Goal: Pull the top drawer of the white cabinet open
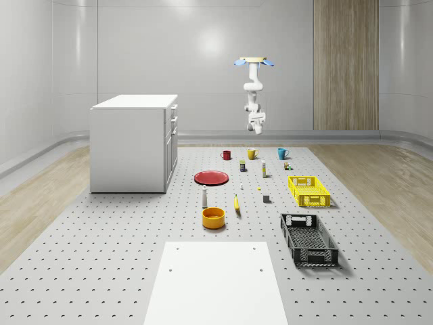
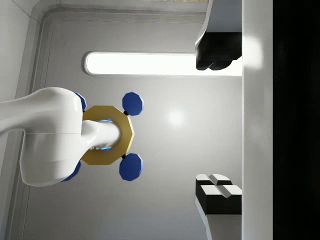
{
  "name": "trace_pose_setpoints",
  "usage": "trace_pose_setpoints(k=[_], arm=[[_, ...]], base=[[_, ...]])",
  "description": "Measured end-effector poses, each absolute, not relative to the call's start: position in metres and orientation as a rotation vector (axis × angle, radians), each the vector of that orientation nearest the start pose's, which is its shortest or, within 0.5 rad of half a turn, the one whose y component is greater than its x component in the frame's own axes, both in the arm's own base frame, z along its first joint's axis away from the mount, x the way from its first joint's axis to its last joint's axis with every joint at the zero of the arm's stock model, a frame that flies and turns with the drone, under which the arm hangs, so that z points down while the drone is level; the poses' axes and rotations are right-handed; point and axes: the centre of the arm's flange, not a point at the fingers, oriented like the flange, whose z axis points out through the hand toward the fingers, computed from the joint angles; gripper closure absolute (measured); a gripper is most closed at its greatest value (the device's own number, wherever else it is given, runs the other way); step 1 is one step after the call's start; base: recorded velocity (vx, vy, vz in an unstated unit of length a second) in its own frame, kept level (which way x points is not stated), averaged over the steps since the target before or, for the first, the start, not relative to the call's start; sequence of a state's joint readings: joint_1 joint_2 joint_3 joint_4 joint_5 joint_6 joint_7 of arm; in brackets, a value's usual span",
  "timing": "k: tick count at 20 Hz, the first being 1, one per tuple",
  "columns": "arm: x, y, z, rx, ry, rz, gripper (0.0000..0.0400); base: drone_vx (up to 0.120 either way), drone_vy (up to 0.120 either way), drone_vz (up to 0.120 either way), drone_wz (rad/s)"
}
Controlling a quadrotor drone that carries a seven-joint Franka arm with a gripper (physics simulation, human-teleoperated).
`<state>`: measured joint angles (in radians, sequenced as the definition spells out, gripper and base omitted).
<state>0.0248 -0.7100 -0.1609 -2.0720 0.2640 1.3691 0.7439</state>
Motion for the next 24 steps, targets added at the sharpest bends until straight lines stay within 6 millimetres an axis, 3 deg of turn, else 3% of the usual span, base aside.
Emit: trace_pose_setpoints(k=[4, 9, 15, 24], arm=[[0.305, -0.079, 0.651, -2.084, 0.863, 0.408, 0.0088], [0.306, -0.096, 0.618, -1.737, 0.717, 0.536, 0.0091], [0.306, -0.099, 0.601, -1.570, 0.647, 0.588, 0.0094], [0.307, -0.099, 0.593, -1.501, 0.618, 0.607, 0.0095]], base=[[0.120, -0.120, 0.000, 0.000], [0.120, -0.120, 0.088, 0.000], [0.120, -0.120, 0.120, 0.000], [0.120, -0.120, 0.120, 0.000]])
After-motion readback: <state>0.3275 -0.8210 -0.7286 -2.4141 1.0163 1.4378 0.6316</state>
